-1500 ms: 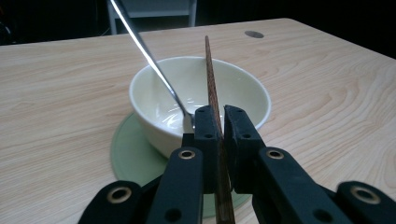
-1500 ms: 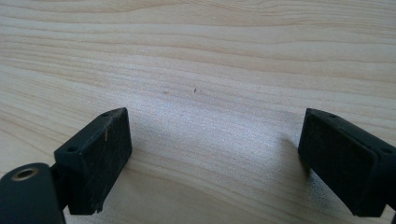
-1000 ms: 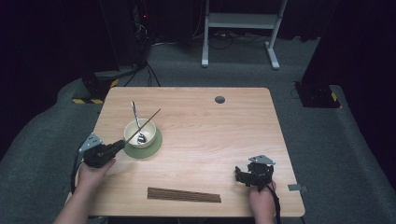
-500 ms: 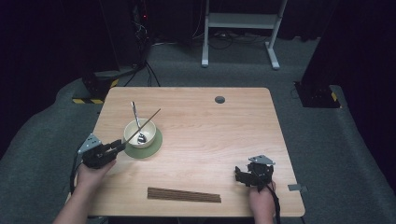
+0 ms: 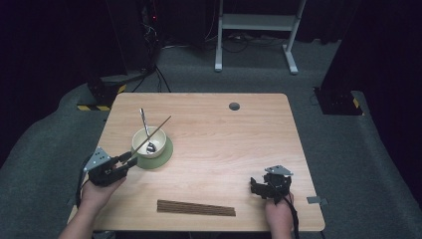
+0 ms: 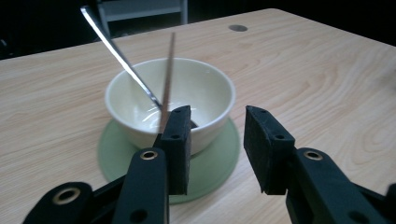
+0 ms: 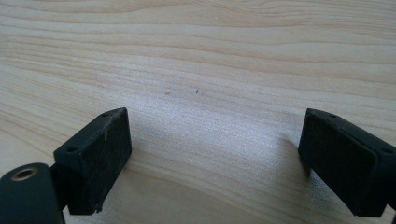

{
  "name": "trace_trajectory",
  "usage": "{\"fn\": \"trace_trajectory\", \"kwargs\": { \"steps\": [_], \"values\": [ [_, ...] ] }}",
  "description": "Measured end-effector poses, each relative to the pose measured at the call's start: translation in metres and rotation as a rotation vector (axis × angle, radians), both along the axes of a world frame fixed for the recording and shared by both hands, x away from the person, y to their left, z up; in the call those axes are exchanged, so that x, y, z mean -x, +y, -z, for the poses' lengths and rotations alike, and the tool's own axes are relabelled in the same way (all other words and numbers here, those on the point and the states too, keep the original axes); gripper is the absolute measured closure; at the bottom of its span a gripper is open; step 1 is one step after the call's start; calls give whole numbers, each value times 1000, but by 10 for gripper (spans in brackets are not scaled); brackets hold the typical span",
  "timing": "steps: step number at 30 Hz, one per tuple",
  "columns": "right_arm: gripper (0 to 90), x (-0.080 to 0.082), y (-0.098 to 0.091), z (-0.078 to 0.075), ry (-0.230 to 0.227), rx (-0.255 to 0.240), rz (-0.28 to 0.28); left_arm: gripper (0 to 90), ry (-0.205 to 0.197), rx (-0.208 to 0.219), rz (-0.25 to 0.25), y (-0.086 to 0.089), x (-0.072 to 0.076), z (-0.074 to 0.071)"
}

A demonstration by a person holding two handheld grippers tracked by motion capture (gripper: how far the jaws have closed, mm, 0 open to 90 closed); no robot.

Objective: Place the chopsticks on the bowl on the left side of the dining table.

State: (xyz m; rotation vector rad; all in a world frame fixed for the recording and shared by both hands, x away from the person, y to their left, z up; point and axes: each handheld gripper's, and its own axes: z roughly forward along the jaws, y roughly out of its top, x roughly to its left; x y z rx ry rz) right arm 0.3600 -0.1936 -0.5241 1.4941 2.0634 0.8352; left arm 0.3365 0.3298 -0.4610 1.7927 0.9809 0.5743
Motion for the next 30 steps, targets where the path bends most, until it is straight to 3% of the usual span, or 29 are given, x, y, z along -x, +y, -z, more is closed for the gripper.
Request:
{"fn": "trace_trajectory", "kwargs": {
  "steps": [10,13,16,30],
  "values": [
    [92,0,0,0,0,0,0,598,21,-79,122,-47,16,3],
    [92,0,0,0,0,0,-2,571,59,-83,167,-62,18,12],
    [92,0,0,0,0,0,-2,559,81,-144,224,-76,19,21],
    [92,0,0,0,0,0,-2,489,190,-192,367,-100,21,42]
  ]
}}
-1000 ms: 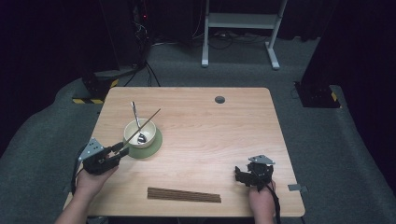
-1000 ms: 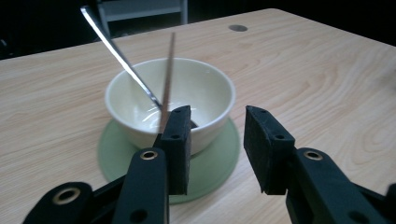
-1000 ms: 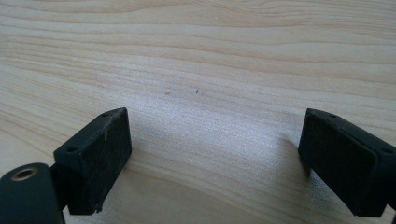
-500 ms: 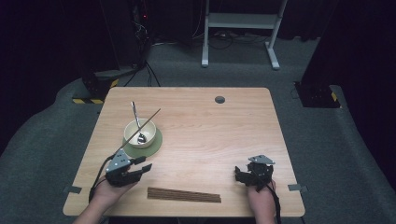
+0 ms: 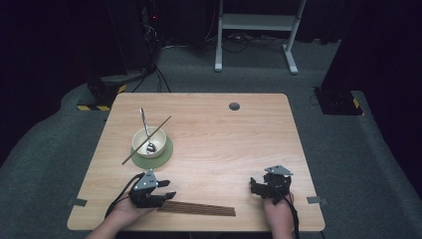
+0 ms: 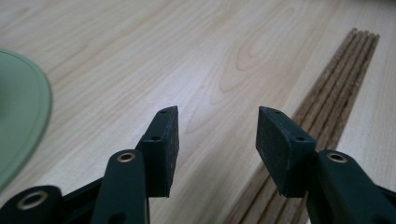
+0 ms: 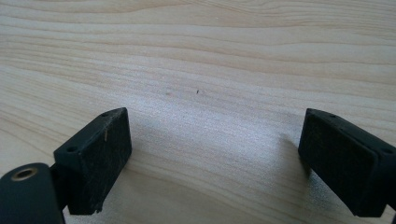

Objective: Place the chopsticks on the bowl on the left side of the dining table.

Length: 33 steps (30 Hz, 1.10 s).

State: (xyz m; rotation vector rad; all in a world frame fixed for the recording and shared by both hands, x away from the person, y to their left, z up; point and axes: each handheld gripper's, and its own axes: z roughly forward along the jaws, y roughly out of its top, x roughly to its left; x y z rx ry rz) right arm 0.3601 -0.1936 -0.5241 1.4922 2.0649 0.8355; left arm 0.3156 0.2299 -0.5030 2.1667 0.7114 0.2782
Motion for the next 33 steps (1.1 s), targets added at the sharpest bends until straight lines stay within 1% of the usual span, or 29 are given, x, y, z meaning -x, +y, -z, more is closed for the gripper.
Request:
{"fn": "trace_trajectory", "kwargs": {
  "steps": [1,5,7,9,12,14,16,18,22,23,25,29,33],
  "values": [
    [92,0,0,0,0,0,0,487,10,2,5,0,0,1],
    [92,0,0,0,0,0,0,481,30,0,20,-1,-1,4],
    [92,0,0,0,0,0,0,473,29,-1,17,-1,-1,4],
    [92,0,0,0,0,0,0,469,38,14,20,0,-1,3],
    [92,0,0,0,0,0,0,472,45,20,32,0,-1,4],
    [92,0,0,0,0,0,0,478,49,10,49,0,-1,5],
    [92,0,0,0,0,0,0,489,53,2,51,-1,0,7],
    [92,0,0,0,0,0,0,519,61,4,52,-2,0,9],
    [92,0,0,0,0,0,-1,567,60,-1,75,-5,1,11],
    [92,0,0,0,0,0,0,572,63,0,80,-5,2,11],
    [92,0,0,0,0,0,0,584,55,-2,88,-6,2,12],
    [92,0,0,0,0,0,0,618,62,4,98,-6,2,12],
    [92,0,0,0,0,0,0,629,64,3,107,-7,3,13]
  ]
}}
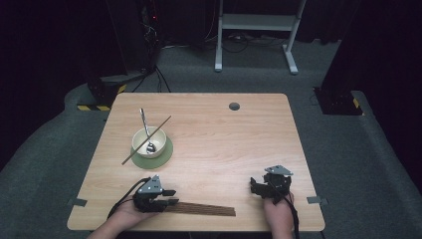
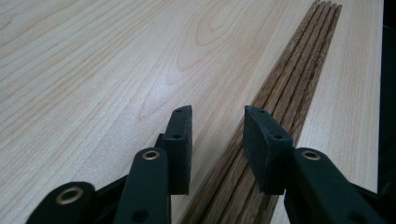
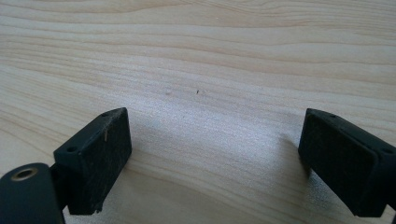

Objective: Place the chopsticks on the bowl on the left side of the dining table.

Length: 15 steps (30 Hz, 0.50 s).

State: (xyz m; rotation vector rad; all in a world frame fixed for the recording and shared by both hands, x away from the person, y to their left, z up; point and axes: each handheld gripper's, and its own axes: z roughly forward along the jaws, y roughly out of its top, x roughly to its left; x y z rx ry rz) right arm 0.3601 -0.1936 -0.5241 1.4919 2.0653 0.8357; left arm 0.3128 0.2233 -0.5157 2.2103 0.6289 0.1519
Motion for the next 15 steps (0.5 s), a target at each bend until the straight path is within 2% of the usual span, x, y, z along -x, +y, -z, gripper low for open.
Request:
{"fn": "trace_trajectory", "kwargs": {
  "steps": [5,15],
  "values": [
    [92,0,0,0,0,0,0,646,8,-4,0,0,-1,2],
    [92,0,0,0,0,0,0,647,-8,-14,-20,2,-3,2]
  ]
}}
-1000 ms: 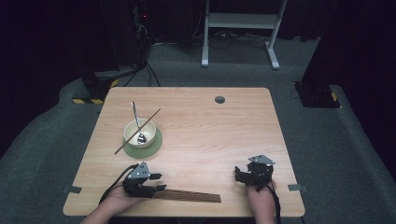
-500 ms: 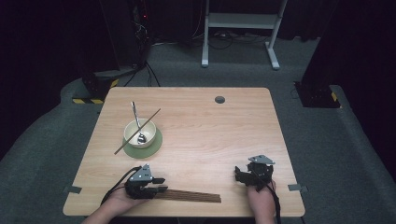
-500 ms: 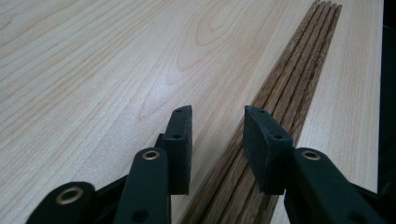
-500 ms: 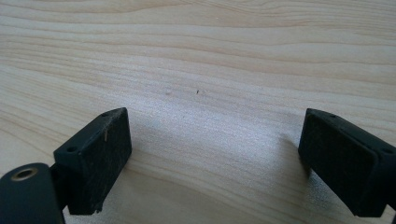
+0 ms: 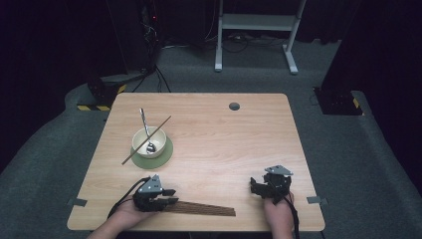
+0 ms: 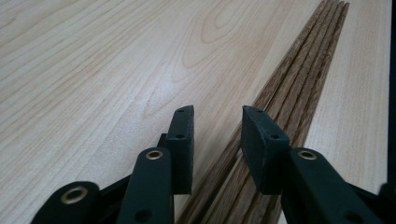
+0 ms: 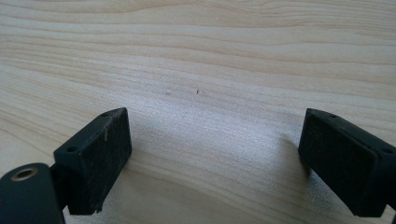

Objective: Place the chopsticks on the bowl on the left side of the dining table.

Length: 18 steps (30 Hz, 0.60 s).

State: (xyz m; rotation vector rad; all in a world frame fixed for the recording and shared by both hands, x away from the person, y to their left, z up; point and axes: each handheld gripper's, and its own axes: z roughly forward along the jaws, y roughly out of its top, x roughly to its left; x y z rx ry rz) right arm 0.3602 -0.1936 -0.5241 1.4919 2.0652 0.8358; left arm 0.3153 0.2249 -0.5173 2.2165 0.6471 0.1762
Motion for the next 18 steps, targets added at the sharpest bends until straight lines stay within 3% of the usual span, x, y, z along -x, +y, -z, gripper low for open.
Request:
{"fn": "trace_trajectory", "kwargs": {
  "steps": [6,14,18],
  "values": [
    [92,0,0,0,1,-1,1,651,-2,-12,-15,3,-2,2],
    [92,0,0,0,1,-2,2,678,8,12,11,3,-1,3],
    [92,0,0,0,1,-2,2,715,-3,2,19,3,-1,4]
  ]
}}
